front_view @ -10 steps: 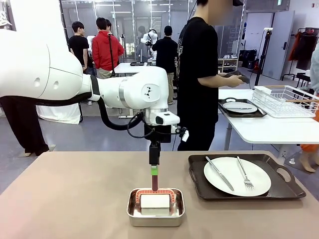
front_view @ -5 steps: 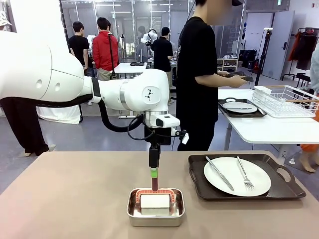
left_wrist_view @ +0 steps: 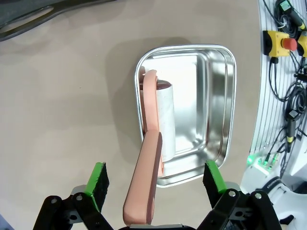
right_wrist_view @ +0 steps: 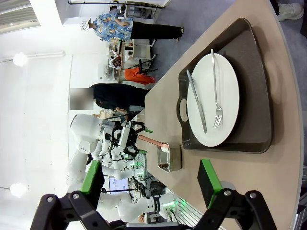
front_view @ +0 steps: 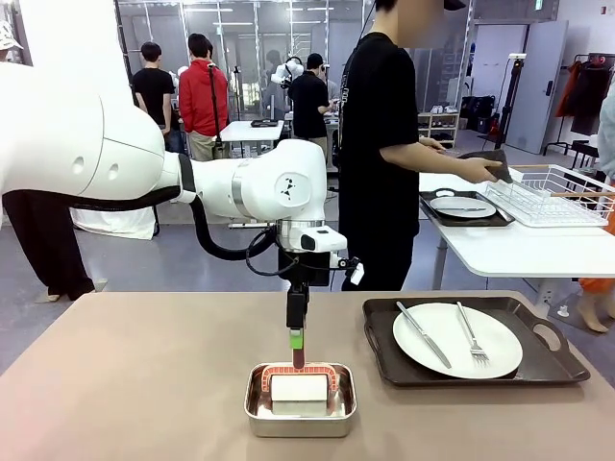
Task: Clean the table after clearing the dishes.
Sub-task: When the left (or right) Handle tray is removed, use the left hand (or right hand) to clean the left (or right) side of the table with the Lint Roller.
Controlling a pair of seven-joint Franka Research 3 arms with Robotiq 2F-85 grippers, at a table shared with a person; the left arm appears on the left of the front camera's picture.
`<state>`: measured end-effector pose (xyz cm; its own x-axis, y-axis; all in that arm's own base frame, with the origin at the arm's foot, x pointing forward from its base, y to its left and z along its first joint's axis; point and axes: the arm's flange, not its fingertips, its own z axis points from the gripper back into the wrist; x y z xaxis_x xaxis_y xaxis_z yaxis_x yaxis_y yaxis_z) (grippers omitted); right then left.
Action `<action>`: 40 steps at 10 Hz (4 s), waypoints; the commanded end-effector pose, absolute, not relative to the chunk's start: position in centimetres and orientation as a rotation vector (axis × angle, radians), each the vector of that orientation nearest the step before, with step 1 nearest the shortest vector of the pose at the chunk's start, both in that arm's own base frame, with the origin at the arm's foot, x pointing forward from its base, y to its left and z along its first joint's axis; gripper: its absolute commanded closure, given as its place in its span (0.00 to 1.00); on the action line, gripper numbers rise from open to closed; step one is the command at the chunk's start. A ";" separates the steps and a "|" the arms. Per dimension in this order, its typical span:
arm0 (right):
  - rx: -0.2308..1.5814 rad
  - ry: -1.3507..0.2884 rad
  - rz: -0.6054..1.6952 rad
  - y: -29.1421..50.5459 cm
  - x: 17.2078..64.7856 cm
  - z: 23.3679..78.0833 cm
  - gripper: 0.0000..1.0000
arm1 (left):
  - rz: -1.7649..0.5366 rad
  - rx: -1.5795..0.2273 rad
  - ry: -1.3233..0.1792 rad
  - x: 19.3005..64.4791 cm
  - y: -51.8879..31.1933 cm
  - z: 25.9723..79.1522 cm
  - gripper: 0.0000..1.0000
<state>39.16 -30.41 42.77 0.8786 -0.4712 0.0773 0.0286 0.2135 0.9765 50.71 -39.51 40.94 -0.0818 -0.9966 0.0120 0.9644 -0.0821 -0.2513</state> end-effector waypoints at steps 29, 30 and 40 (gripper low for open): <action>1.318 -0.402 -0.358 -30.4 39.1 43.1 0.00 | -1.463 -0.143 0.072 47.9 -34.8 56.3 1.00; 1.318 -0.402 -0.358 -30.4 39.1 43.1 0.00 | -1.463 -0.143 0.072 47.9 -34.8 56.3 1.00; 1.318 -0.402 -0.358 -30.4 39.1 43.1 0.00 | -0.525 -0.142 -0.133 53.1 -26.6 55.7 0.79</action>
<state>39.13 -30.45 42.78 0.8782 -0.4720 0.0776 0.0286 0.2137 0.9765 54.97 -26.98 56.87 0.7822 -0.6054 0.1473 0.6218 0.7737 -0.1216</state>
